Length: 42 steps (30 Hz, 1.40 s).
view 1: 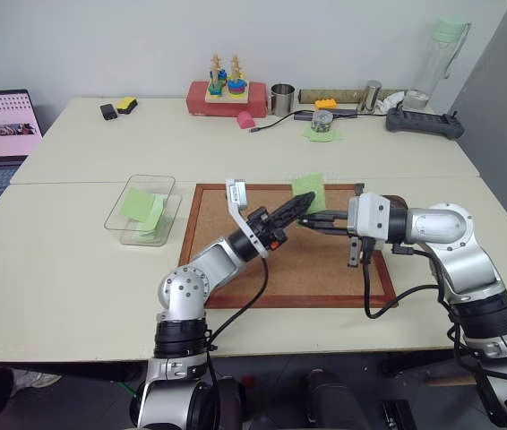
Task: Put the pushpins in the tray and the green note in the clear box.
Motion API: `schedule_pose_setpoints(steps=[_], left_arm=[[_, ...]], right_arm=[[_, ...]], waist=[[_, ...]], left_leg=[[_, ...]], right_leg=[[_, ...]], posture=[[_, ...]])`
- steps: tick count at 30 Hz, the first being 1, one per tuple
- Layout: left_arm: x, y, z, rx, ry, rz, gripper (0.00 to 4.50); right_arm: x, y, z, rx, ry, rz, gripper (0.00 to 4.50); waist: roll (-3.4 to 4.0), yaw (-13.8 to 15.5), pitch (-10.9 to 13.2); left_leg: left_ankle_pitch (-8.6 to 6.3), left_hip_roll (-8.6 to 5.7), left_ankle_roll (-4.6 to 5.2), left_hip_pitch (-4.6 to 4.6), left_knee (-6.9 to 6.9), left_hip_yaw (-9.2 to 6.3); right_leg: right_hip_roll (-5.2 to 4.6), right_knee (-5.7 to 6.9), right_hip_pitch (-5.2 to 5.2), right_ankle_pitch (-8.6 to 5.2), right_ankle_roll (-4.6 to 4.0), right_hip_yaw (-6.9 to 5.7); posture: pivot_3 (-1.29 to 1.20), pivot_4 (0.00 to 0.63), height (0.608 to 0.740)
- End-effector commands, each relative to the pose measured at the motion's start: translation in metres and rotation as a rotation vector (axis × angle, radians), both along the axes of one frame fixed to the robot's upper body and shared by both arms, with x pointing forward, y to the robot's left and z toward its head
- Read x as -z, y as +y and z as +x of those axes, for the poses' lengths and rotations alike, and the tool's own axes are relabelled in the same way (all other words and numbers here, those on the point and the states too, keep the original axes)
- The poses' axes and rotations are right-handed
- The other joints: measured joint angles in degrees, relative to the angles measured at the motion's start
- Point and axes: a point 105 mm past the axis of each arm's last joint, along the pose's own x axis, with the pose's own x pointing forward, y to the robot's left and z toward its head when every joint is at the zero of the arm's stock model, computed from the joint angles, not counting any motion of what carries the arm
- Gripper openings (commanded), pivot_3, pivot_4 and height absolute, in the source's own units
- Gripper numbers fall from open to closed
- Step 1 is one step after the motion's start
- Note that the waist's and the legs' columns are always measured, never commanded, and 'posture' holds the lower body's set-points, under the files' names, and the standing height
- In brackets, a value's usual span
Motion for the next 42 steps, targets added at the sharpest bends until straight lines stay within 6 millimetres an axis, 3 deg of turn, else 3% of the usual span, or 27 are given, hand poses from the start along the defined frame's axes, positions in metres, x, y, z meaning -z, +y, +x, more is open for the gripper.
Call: schedule_pose_setpoints(steps=[1,9,19,21,26,30,33,36,42], left_arm=[[-0.005,0.002,0.002,-0.017,-0.033,-0.002,0.04],[0.006,0.005,0.009,-0.079,-0.031,0.069,0.04],[0.030,0.008,0.025,-0.202,-0.045,0.217,0.04],[0.030,0.008,0.026,-0.209,-0.065,0.231,0.04],[0.006,0.016,0.023,-0.242,-0.146,0.194,0.04],[-0.010,0.027,0.013,-0.250,-0.239,0.231,0.04],[-0.012,0.032,0.007,-0.249,-0.273,0.268,0.04],[-0.014,0.036,0.003,-0.257,-0.297,0.295,0.04],[-0.018,0.036,0.000,-0.268,-0.322,0.318,0.04]], right_arm=[[-0.012,0.001,-0.005,-0.021,-0.076,0.003,0.00],[-0.014,0.000,-0.005,-0.024,-0.104,0.003,0.00],[-0.037,-0.003,-0.010,-0.005,-0.103,0.094,0.00],[-0.041,-0.013,-0.004,0.074,-0.038,0.158,0.00],[-0.029,-0.067,0.027,0.410,0.107,0.190,0.00],[-0.003,-0.113,0.051,0.705,0.197,0.198,0.00],[0.019,-0.134,0.064,0.852,0.284,0.217,0.00],[0.036,-0.148,0.076,0.950,0.307,0.232,0.00],[0.052,-0.156,0.096,1.032,0.332,0.265,0.00]], waist=[[0.00,0.01,0.00],[0.00,0.03,0.00],[0.00,0.08,0.00],[0.00,0.09,0.00],[0.00,0.30,0.00],[0.00,0.27,0.00],[0.01,-0.05,0.00],[0.01,-0.09,0.00],[0.01,-0.11,0.00]], left_leg=[[0.00,0.00,0.00,0.00,0.00,0.00],[0.00,0.00,0.00,0.00,0.00,0.00],[0.00,0.00,0.00,0.00,-0.01,0.00],[0.00,0.00,0.00,-0.02,0.00,0.00],[0.00,-0.02,0.00,-0.03,0.01,0.00],[0.00,-0.01,0.00,-0.03,-0.01,0.02],[0.00,0.00,0.01,0.00,-0.05,0.05],[0.00,0.03,0.01,0.02,-0.06,0.08],[0.00,0.00,0.01,0.01,-0.01,0.15]], right_leg=[[0.00,0.00,0.00,0.00,0.00,0.00],[0.00,0.00,0.00,0.00,0.00,0.00],[0.00,-0.01,0.00,0.00,-0.01,0.00],[-0.01,-0.01,0.00,0.00,-0.01,0.00],[-0.04,-0.01,0.00,0.00,-0.01,0.00],[-0.04,-0.01,0.00,-0.02,-0.04,0.01],[-0.03,0.00,-0.02,-0.03,-0.07,0.03],[0.01,0.01,-0.02,-0.03,-0.07,0.07],[0.01,0.01,-0.03,0.00,-0.02,0.12]], posture=[[0.00,0.150,0.740],[0.00,0.150,0.740],[0.00,0.150,0.740],[0.00,0.150,0.740],[0.00,0.150,0.740],[0.00,0.150,0.740],[0.00,0.150,0.740],[0.00,0.150,0.740],[0.00,0.150,0.740]])
